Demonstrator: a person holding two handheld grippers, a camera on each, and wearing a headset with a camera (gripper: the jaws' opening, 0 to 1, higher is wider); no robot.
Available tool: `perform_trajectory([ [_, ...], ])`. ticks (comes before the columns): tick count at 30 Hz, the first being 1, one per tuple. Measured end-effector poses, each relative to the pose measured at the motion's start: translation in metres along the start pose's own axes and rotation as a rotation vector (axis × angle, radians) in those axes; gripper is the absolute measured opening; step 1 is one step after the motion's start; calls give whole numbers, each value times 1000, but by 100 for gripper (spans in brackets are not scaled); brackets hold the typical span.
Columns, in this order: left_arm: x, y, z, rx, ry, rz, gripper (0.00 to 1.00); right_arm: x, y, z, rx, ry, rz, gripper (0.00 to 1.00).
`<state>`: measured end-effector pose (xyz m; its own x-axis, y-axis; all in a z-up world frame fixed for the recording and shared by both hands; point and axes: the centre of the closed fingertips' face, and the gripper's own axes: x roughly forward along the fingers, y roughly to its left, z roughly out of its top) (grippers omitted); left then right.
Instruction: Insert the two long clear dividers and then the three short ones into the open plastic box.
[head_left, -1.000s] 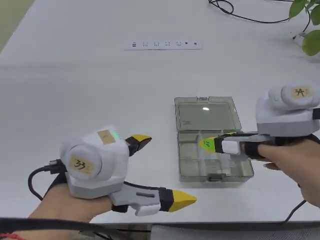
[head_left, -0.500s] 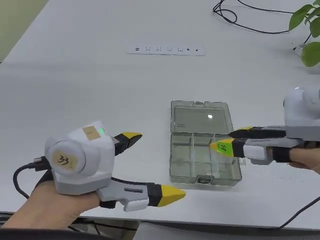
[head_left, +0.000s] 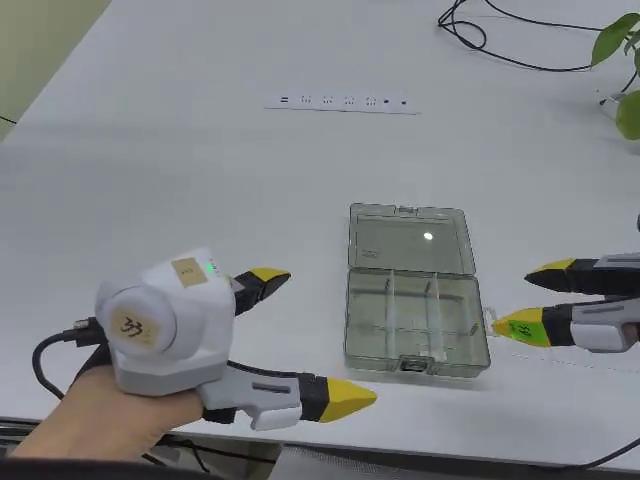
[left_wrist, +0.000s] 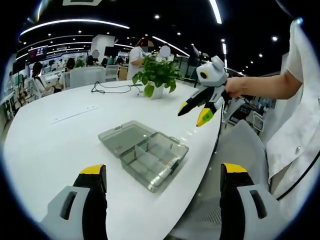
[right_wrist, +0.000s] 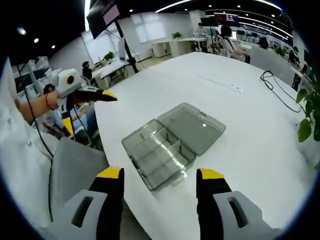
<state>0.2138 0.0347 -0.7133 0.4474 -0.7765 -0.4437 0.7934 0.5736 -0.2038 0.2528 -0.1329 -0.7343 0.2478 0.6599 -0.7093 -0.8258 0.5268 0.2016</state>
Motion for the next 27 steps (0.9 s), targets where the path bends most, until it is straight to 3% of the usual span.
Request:
perform_trajectory([
  [6,4,0,-2,12,16,-13,96,2,-5,-14,-98,50,32,67],
  [11,7,1,-1,6,13,-24,96,7,-12,-30,-222,131,59,72],
  [25,10,8,-4,-1,21,-29,97,23,-33,-68,-453,329,119,67],
  [27,11,9,-5,1,26,-31,97,31,-42,-79,-475,350,126,66],
])
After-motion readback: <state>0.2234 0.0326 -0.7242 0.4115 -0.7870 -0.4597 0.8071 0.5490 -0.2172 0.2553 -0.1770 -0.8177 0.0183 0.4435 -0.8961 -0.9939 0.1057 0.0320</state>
